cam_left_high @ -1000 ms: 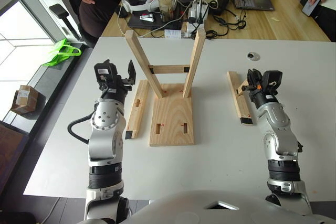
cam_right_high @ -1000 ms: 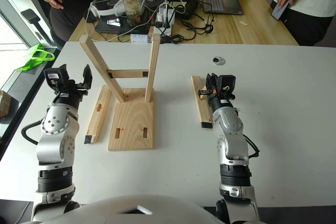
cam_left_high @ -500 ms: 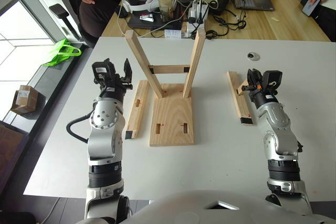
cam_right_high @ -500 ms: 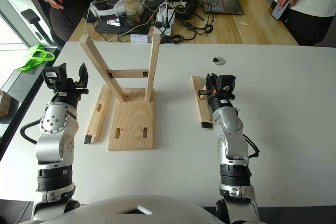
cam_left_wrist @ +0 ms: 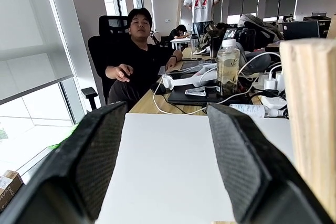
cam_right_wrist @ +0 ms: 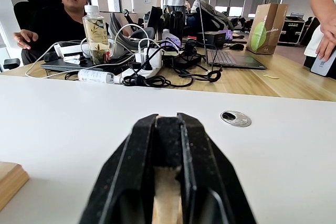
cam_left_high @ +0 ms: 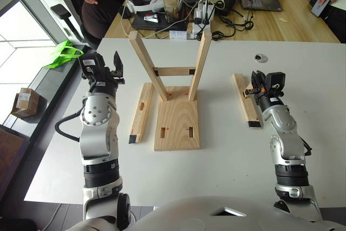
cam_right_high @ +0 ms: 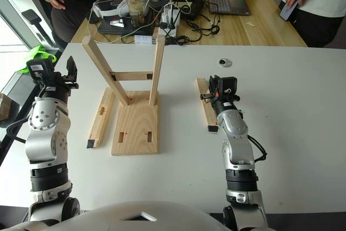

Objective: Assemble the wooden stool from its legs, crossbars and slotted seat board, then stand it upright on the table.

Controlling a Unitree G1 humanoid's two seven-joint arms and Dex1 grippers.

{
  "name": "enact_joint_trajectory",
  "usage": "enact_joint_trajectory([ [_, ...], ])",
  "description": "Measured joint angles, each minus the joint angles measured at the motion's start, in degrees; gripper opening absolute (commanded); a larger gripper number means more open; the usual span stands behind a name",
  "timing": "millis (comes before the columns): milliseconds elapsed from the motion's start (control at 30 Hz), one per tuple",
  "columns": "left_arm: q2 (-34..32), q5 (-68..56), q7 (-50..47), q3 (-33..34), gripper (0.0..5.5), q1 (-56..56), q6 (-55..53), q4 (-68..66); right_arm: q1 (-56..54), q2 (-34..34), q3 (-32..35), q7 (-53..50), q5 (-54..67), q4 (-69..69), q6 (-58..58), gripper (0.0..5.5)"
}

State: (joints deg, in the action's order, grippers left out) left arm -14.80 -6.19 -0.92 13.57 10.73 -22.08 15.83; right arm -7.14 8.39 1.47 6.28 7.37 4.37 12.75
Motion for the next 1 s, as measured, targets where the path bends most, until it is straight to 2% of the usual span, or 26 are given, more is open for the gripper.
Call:
enact_joint_trajectory([
  [233,-1.14,-7.3,1.6,4.37,2.83,8.85,-8.88,5.44,-2.67,0.45,3.18,1.02,2.39,-0.5,0.55,0.37],
  [333,-0.47,-18.62,3.46,7.88,2.83,13.81,-16.7,7.64,-4.98,0.03,5.62,3.84,7.72,0.45,-0.05,0.37],
  [533,1.69,-51.99,2.72,15.56,2.83,19.01,-31.63,9.91,-8.63,-0.4,12.95,9.3,22.96,2.66,0.98,0.37],
  [600,1.97,-63.1,1.46,15.19,2.83,19.49,-33.81,10.19,-10.6,-0.1,15.6,11.53,30.45,3.99,3.21,0.37],
  [733,0.91,-82.74,-1.38,10.42,2.83,19.45,-35.19,11.23,-14.62,2.0,21.56,15.31,50.66,7.92,9.91,0.37],
  [800,-0.36,-87.49,-2.69,8.93,2.83,19.26,-34.23,11.38,-15.69,3.17,24.23,15.75,60.8,9.22,12.73,0.37],
  [900,-1.24,-92.51,-4.8,5.92,3.36,18.17,-30.94,12.83,-17.25,5.59,27.8,17.04,76.15,11.6,16.38,0.37],
  [1000,-2.74,-94.74,-6.02,2.16,3.49,16.83,-28.8,14.37,-16.88,6.45,27.25,18.16,83.6,15.0,19.16,0.37],
])
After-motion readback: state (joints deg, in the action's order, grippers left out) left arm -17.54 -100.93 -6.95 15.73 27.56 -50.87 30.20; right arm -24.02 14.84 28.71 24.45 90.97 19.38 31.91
